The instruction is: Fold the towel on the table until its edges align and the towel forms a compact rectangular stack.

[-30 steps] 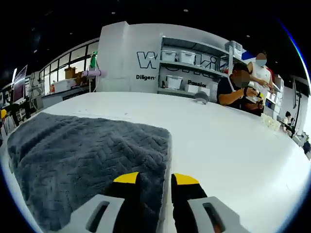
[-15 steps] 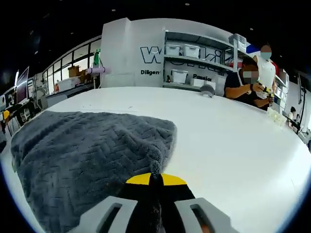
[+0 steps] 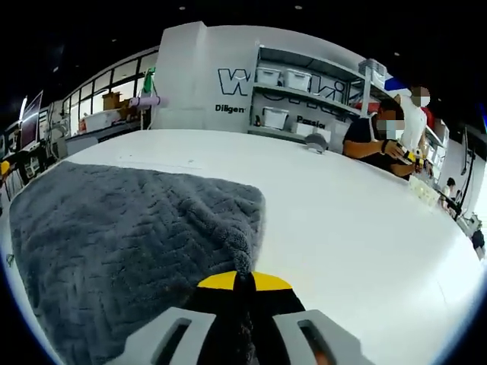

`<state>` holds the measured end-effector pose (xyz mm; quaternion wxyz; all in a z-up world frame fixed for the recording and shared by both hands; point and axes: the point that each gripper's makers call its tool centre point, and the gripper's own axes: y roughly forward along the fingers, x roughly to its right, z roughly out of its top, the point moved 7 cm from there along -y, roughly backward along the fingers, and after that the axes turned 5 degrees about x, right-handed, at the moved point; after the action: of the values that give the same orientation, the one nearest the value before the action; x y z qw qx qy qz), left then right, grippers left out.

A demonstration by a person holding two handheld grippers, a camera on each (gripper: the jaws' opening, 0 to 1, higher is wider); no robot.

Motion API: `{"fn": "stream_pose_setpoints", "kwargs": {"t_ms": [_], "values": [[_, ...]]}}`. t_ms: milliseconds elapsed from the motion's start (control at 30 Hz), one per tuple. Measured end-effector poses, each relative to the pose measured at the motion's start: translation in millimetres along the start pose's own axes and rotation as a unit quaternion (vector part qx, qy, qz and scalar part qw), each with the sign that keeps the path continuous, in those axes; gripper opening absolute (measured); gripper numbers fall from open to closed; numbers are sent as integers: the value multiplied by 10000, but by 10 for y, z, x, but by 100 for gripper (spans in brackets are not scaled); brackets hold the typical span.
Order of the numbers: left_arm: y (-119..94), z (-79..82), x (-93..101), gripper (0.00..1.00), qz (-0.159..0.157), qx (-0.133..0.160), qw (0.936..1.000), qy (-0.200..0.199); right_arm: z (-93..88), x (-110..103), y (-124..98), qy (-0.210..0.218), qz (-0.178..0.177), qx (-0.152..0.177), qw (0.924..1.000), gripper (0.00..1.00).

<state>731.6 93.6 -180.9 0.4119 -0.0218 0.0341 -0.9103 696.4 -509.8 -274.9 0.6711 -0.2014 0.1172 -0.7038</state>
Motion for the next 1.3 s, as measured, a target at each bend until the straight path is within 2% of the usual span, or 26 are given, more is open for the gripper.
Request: {"fn": "stream_pose_setpoints", "kwargs": {"t_ms": [200, 400, 633, 767, 967, 1033, 1133, 1200, 1300], "values": [[3, -10, -15, 99, 10, -41, 10000, 6, -10, 101, 4, -145, -78, -11, 9999, 6], [7, -30, -48, 99, 49, -89, 9999, -11, -12, 213, 35, -483, -220, 9, 9986, 6], [8, -53, -74, 98, 86, -149, 9998, -28, -17, 275, 34, -519, -288, 104, 9982, 11], [-4, -39, -105, 98, 116, -137, 9998, -30, -12, 326, -10, -430, -487, 127, 9978, 28], [-38, -27, -162, 98, 230, -92, 9997, -46, 44, 338, -143, -298, -576, 118, 9978, 52], [-52, -30, -194, 98, 283, -79, 9995, -67, 96, 285, -190, -299, -449, 183, 9984, 59], [-54, -41, -249, 98, 359, -90, 9993, -86, 119, 167, -242, -502, -218, 96, 9985, 70], [-46, -63, -273, 99, 393, -124, 9991, -95, 125, 90, -268, -585, -155, 13, 9982, 74], [-49, -64, -295, 99, 368, -167, 9991, -106, 129, -37, -273, -613, 126, -80, 9980, 85]]}}
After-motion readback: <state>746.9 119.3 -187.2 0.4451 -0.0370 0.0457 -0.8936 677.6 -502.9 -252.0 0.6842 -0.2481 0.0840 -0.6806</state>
